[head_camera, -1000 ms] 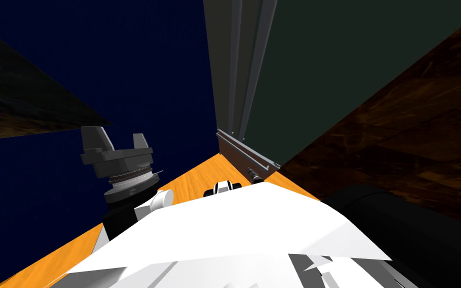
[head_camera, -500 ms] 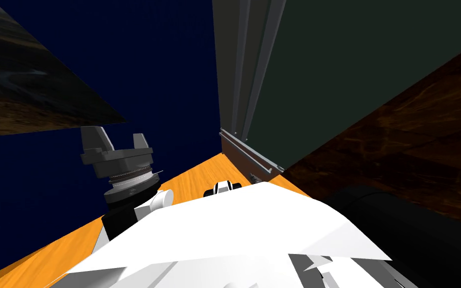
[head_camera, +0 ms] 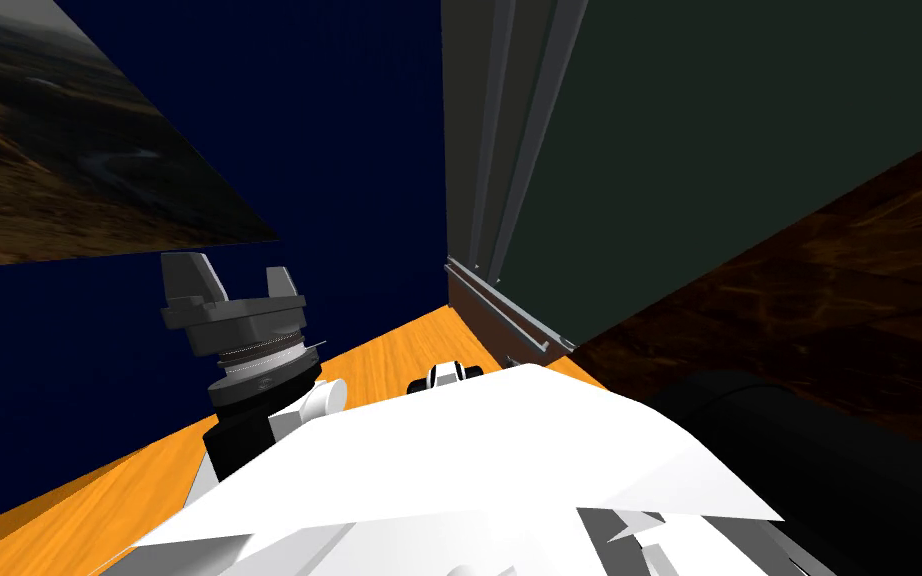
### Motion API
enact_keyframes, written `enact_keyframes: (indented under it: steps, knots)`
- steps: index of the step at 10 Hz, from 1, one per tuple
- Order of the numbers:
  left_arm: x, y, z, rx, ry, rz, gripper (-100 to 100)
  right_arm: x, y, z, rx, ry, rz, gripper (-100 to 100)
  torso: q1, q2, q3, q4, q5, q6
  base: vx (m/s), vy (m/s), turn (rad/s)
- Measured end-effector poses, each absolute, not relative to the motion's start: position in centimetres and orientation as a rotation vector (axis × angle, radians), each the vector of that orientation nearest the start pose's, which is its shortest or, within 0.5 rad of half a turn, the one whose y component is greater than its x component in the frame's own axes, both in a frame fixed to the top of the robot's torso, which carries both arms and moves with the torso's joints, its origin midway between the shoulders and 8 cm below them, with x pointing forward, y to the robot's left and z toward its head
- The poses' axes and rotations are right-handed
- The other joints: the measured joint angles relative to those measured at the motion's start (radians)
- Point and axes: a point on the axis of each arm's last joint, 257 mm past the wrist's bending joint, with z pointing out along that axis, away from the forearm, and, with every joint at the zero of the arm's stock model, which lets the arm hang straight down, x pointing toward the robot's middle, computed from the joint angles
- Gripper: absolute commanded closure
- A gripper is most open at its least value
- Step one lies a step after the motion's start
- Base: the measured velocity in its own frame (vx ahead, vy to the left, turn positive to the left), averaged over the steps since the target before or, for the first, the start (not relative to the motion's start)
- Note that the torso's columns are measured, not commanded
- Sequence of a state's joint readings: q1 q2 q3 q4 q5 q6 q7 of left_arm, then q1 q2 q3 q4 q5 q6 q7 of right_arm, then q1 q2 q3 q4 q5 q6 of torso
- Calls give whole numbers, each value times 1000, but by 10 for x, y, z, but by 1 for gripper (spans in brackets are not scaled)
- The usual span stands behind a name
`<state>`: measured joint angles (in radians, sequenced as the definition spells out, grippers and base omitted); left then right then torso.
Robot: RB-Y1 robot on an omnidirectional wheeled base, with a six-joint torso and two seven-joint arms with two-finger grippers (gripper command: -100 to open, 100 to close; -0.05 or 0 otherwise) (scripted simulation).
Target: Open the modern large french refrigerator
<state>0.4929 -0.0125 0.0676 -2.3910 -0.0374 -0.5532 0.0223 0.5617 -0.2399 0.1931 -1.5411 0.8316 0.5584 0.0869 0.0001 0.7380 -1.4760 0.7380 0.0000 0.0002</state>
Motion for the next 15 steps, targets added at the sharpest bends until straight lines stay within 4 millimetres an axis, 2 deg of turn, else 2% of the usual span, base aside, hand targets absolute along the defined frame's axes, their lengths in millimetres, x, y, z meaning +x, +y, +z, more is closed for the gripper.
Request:
enact_keyframes:
  steps: [2, 3, 8, 13, 15]
  knots:
    - [306, 286, 84, -500, 503, -1268, 0, 205, -401, -522, 794, 2253, -385, -100, 1, 0, 0, 0, 0, 0, -7, -11, 121]
    - [306, 286, 84, -500, 503, -1269, 0, 193, -409, -531, 777, 2276, -440, -100, -1, 0, 0, 0, 0, -1, -14, -31, 148]
    - [306, 286, 84, -500, 503, -1269, 0, 146, -435, -539, 674, 2342, -698, -100, -1, 0, 0, 0, 0, -1, -18, -31, 145]
    - [306, 286, 84, -500, 503, -1269, 0, 104, -463, -541, 550, 2374, -978, -100, -1, 1, 0, 0, 0, -1, -23, -27, 146]
    - [306, 286, 84, -500, 503, -1268, 0, 90, -474, -534, 504, 2371, -1076, -100, 1, -1, 0, 0, 0, 0, -16, -23, 94]
